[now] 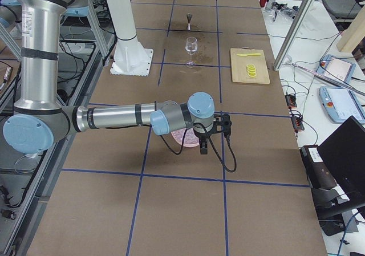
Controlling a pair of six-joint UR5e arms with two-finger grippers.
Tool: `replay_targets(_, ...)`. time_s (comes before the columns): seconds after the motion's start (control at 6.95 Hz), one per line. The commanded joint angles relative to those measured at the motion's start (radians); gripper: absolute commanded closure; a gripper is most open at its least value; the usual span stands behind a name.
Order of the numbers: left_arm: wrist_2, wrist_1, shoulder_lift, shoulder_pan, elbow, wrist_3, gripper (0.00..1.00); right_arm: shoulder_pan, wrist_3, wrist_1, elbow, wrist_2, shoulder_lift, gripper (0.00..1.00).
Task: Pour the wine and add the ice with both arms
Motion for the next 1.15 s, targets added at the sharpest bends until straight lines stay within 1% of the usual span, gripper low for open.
replay_targets(0.0, 0.027, -0.126, -0.014, 0.088, -0.028, -0.224, 0.04, -0.021, -0.001, 0.005, 0.001, 0.007, 0.000, 0.00)
replay_targets(0.14, 0.233, -0.342, 0.010, 0.200, -0.029, -0.458, 0.04, -0.036, -0.001, 0.029, 0.000, 0.007, 0.000, 0.00)
replay_targets(0.29, 0.575, -0.522, 0.076, 0.429, -0.032, -0.636, 0.02, -0.037, 0.000, 0.067, 0.000, 0.009, -0.005, 0.00)
replay_targets(0.43, 0.856, -0.551, 0.132, 0.607, -0.073, -0.667, 0.01, -0.041, -0.003, 0.074, -0.003, 0.004, -0.005, 0.00)
replay_targets(0.58, 1.086, -0.551, 0.178, 0.741, -0.109, -0.716, 0.01, -0.042, -0.003, 0.076, -0.003, 0.001, -0.005, 0.00)
replay_targets(0.72, 1.231, -0.551, 0.214, 0.855, -0.138, -0.765, 0.01, -0.048, -0.004, 0.080, -0.003, 0.001, -0.005, 0.00)
replay_targets(0.86, 1.290, -0.556, 0.311, 0.868, -0.219, -0.767, 0.01, -0.059, -0.005, 0.082, -0.005, 0.001, -0.003, 0.00)
replay_targets(1.01, 1.482, -0.557, 0.344, 0.959, -0.232, -0.773, 0.01, -0.059, -0.003, 0.082, -0.003, 0.003, -0.003, 0.00)
